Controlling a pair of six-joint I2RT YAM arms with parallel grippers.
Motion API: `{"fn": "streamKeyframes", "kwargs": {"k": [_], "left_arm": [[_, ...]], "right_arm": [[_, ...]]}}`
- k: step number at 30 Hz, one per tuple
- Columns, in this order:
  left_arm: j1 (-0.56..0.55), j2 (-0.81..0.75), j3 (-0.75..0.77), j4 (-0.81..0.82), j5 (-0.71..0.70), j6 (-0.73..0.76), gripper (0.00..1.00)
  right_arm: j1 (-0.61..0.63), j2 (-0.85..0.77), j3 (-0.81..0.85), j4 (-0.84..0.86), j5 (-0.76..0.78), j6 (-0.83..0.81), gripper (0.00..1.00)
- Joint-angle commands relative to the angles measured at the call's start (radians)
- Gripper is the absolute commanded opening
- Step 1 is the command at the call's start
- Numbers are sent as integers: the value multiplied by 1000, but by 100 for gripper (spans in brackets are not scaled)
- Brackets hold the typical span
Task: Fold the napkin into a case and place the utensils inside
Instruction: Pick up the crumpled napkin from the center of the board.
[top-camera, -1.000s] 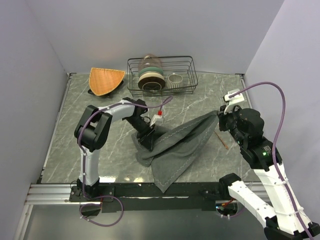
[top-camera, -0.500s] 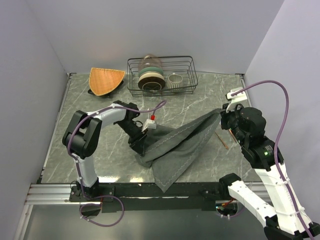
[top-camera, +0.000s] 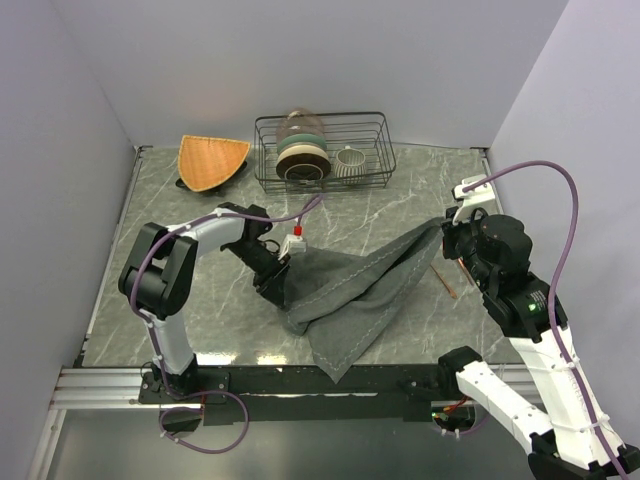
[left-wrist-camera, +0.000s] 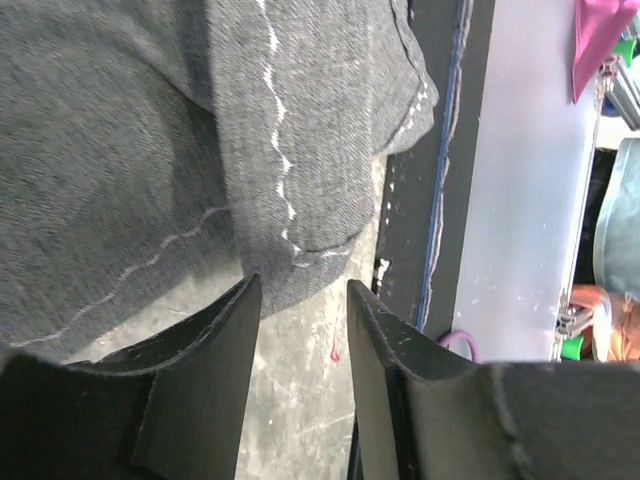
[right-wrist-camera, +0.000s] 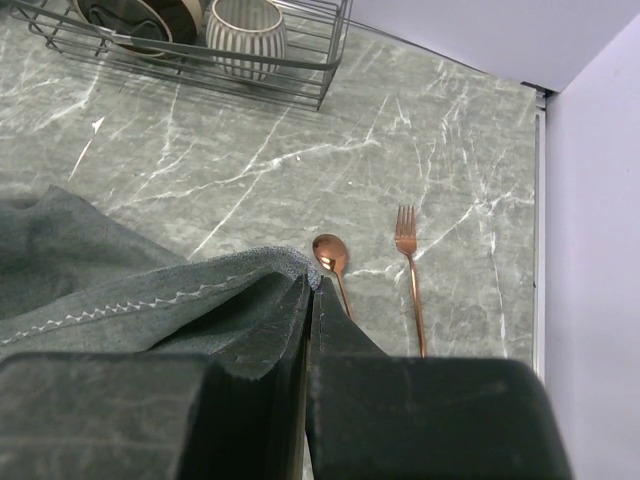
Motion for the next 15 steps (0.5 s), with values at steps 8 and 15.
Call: {"fn": "streamKeyframes", "kwargs": {"k": [8,15], "left_arm": [[36,-8,-66,227,11,-209,58],[21,29,-56,164,14,-157,64]], "right_arm": [[-8,-15,30,27,8,1,0],[-8,-18,29,25,7,-2,0]]}}
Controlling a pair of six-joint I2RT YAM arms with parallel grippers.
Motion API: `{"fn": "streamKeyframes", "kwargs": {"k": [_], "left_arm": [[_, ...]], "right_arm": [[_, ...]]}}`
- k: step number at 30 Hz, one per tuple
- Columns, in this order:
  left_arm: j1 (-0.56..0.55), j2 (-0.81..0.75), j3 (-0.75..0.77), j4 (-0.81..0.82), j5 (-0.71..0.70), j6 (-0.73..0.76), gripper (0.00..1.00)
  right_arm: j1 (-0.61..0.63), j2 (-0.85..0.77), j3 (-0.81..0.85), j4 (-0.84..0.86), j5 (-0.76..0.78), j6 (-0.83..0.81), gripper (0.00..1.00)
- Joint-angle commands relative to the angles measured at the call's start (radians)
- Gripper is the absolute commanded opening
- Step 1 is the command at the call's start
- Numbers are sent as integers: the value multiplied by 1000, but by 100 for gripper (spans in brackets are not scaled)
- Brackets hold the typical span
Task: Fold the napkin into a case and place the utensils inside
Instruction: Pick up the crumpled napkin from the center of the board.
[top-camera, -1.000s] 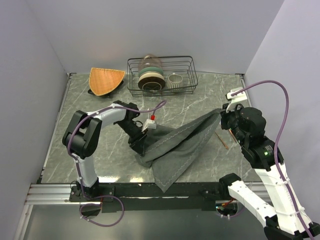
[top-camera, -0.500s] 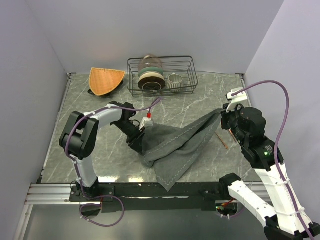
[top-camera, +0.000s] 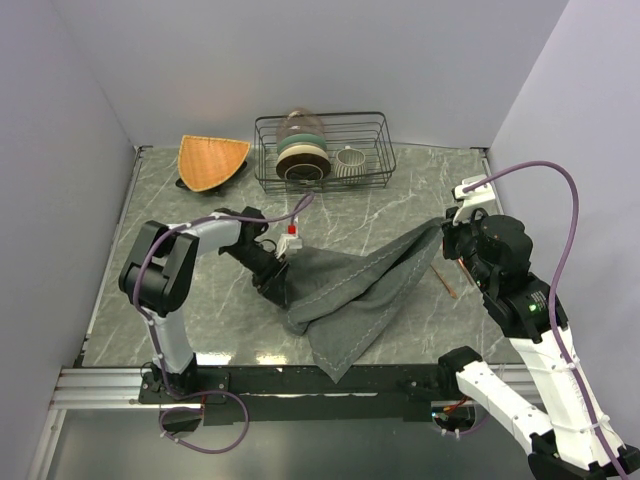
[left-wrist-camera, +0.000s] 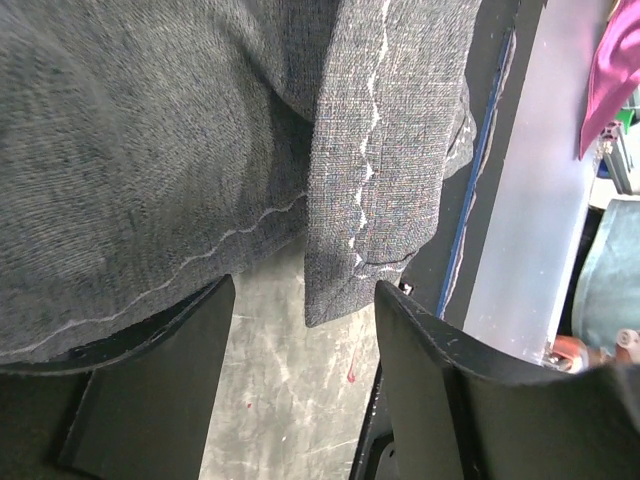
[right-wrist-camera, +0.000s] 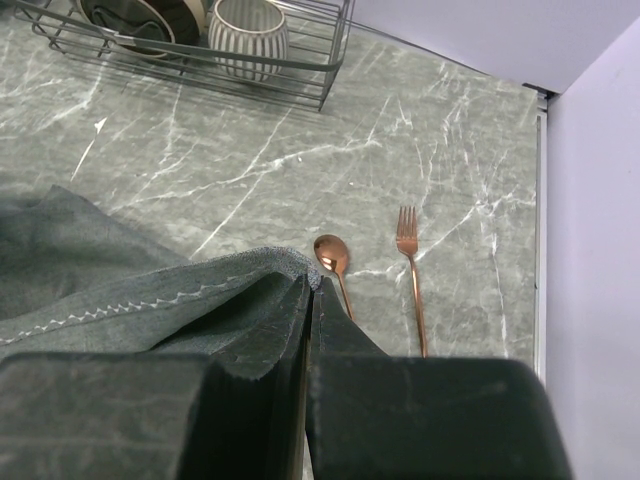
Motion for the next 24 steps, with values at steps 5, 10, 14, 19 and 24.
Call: {"fn": "streamKeyframes", "kwargs": {"k": [5,10,14,19,24], "left_arm": [[-45,19,6,-24,22,31,62],[-72,26,23,-68,30,71,56],[-91,45,46,-136,56,131,47],[-53,17,98,-209,93,136,20],[87,-161,144,-209,6,-11,1]], "right_arm": [[-8,-19,29,24,16,2,0],[-8,-22,29,19,23,5,0],[-8,-30,30,16,28,5,0],[-6,-30,38,10,26,5,0],[-8,-21,81,4,-12,5,0]]}}
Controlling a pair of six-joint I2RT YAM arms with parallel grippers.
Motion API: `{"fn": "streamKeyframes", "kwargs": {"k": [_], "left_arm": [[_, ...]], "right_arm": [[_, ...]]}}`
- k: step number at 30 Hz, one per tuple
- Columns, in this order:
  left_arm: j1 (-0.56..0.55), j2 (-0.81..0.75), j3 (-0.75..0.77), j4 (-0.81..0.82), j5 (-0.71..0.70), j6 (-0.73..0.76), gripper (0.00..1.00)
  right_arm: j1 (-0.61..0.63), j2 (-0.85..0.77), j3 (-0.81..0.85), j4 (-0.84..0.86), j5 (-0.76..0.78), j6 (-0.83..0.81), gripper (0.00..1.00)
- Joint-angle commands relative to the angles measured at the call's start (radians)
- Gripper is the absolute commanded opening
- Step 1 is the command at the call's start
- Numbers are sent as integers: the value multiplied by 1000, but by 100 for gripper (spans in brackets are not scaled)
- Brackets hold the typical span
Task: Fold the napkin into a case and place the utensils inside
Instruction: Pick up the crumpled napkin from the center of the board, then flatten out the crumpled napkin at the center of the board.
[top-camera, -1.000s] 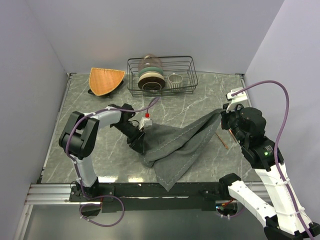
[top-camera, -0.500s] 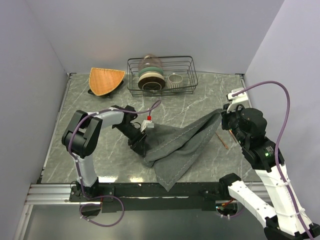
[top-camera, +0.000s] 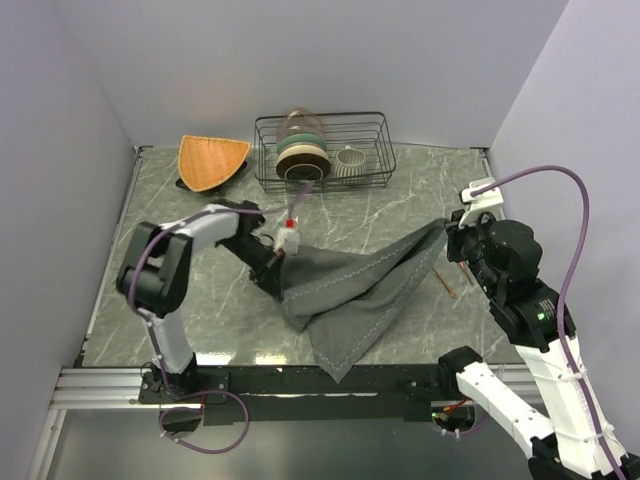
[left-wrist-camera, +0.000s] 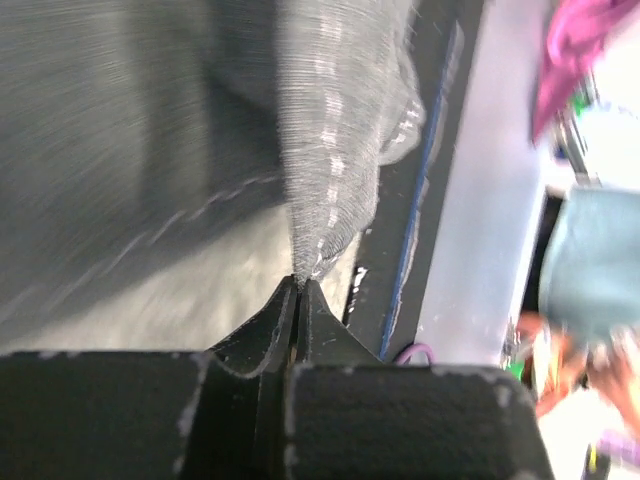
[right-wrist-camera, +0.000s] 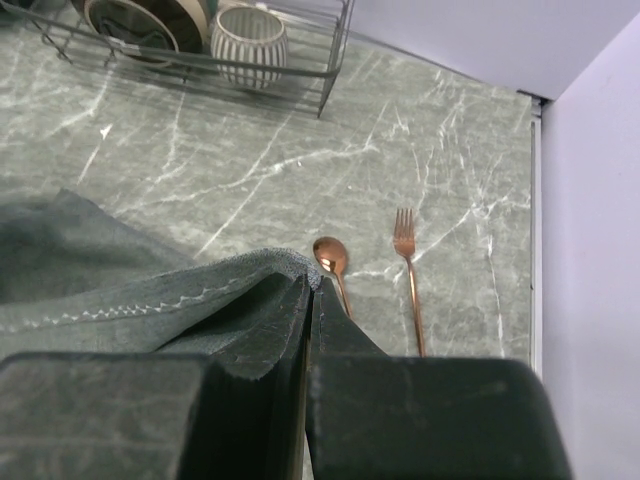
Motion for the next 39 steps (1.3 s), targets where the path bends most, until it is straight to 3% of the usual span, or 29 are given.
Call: {"fn": "streamKeyframes", "kwargs": {"k": [1,3,7,15,21,26,30,36,39], "left_arm": [[144,-213,101,-6,-71,-117,1],[184,-311,158,9,-192,-197,1],[256,-379,416,-86,-287,-191,1],[272,-516,783,-54,-608,-265,1],[272,-654,861,-32,-869,-259,1],[272,-824,848,6,-889,-274,1],[272,-912,899,-32,-799,-287,1],[272,-1004,925,-90,-824,-317,1],[272,-990,940,-112,-824,-326,1]], "right_arm": [[-7,2,84,28,-18,5,0],[-7,22,108,41,-44,1,0],[-7,80,231,93,-98,-7,0],[-6,191,511,222,-155,-56,0],[-9,174,630,118,-317,-44,0],[-7,80,622,53,-430,-79,0],[-38,51,688,-19,-552,-50,0],[-188,-9,681,-61,-794,126,0],[-229,-36,598,-35,-816,223,0]]}}
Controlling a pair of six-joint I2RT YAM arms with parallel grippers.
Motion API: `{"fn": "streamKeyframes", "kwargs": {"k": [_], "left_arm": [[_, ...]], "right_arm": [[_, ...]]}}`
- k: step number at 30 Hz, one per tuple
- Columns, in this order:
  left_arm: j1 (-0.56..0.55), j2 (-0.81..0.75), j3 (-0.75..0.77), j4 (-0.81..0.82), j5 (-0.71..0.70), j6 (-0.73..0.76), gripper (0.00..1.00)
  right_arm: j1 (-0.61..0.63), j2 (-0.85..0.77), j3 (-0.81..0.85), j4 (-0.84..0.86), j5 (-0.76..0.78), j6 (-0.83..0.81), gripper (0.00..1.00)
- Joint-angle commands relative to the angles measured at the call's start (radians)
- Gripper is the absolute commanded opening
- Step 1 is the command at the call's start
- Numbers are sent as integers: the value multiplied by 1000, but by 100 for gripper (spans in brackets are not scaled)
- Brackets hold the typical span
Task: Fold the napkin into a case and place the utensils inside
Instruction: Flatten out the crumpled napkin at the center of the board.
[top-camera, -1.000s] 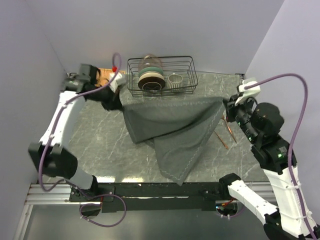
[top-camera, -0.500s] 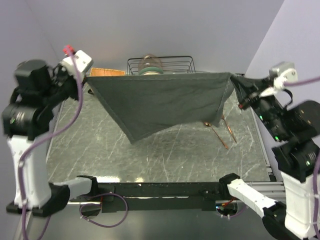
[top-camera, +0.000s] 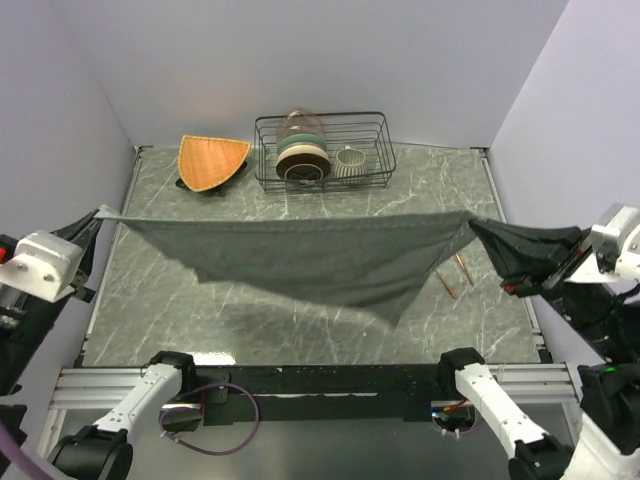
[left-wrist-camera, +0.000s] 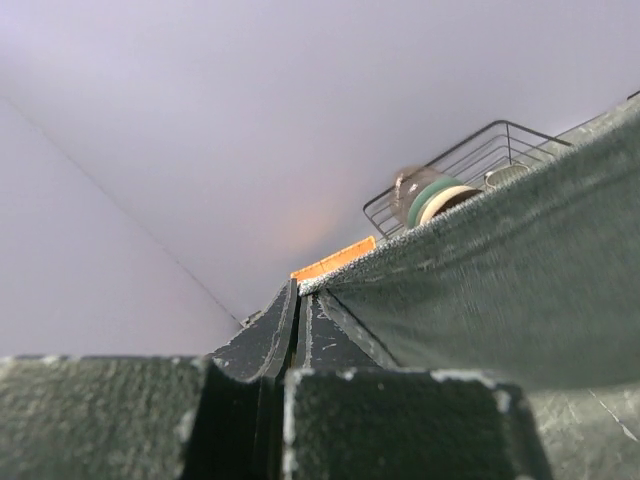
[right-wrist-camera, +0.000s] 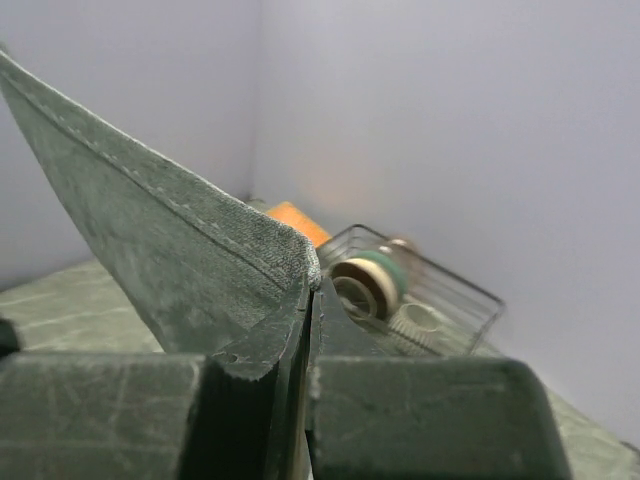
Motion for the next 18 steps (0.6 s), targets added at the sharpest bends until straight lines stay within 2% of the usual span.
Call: {"fn": "streamKeyframes", "kwargs": {"k": [1,5,9,11,15,18], "left_arm": [[5,52,16,-53,-50,-47,1],[5,100,-74,4,-121,-49,1],[5,146,-298,140,-204,-21,1],[5,180,-376,211,-208,25,1],[6,241,-600,454,-189,95,1],[29,341,-697,567,-143,144,1]], "right_arm": [[-61,-57,-79,15,-83,151,0],[-62,5,-154,64,40,155,0],[-61,93,-247,121,141,112,0],[-61,128,-353,205,172,93,0],[-61,186,-531,360,182,63,0],[-59,261,-649,503,213,23,0]]}}
